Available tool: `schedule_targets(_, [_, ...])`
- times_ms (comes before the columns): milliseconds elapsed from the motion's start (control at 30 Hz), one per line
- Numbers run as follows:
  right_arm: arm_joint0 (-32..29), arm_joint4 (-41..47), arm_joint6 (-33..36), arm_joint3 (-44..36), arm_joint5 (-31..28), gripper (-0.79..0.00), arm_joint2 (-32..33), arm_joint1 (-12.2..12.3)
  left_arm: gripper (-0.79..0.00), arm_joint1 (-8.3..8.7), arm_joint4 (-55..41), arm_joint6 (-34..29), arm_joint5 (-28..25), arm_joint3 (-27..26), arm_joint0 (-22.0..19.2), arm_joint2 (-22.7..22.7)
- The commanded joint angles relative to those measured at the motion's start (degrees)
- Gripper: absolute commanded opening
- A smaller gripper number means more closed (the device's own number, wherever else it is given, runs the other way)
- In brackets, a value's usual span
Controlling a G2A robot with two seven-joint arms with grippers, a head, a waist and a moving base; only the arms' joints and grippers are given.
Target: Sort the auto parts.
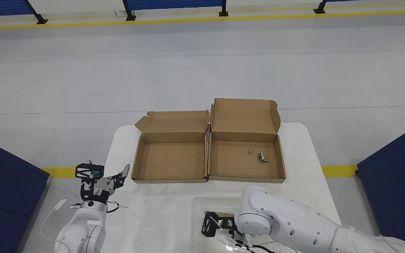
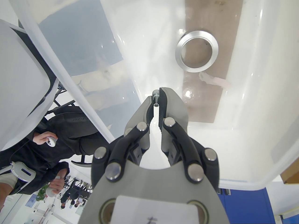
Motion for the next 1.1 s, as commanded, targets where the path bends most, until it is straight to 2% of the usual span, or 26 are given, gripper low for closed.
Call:
schedule_targets(0, [0.0,0.0,0.0,0.0,0.0,-0.785,0.0,0.0,0.0,0.0,0.0,0.0,0.0,0.0,0.0,0.0])
schedule_targets(200, [-0.1,0.2,-0.6,0.0,0.0,-0.785,0.1,0.0,0.0,0.0,0.0,0.0,0.0,0.0,0.0,0.0])
schedule_targets(333, [-0.6,5.2,-2.7,1.1,-0.7,-0.785,5.0,1.4,0.0,0.0,0.0,0.0,0.0,0.0,0.0,0.0])
schedule_targets(467, [-2.8,14.4,-3.3,2.3,-4.8,-0.785,13.6,4.6,0.0,0.0,0.0,0.0,0.0,0.0,0.0,0.0])
schedule_targets(633, [-8.8,27.3,-3.5,3.8,-11.0,-0.785,25.2,9.2,0.0,0.0,0.0,0.0,0.0,0.0,0.0,0.0])
schedule_targets(800, [-13.5,37.0,-6.4,3.5,-13.8,-0.785,31.5,13.1,0.0,0.0,0.0,0.0,0.0,0.0,0.0,0.0])
schedule_targets(1067, [-13.7,37.7,-6.7,3.4,-14.1,-0.785,31.7,13.3,0.0,0.0,0.0,0.0,0.0,0.0,0.0,0.0])
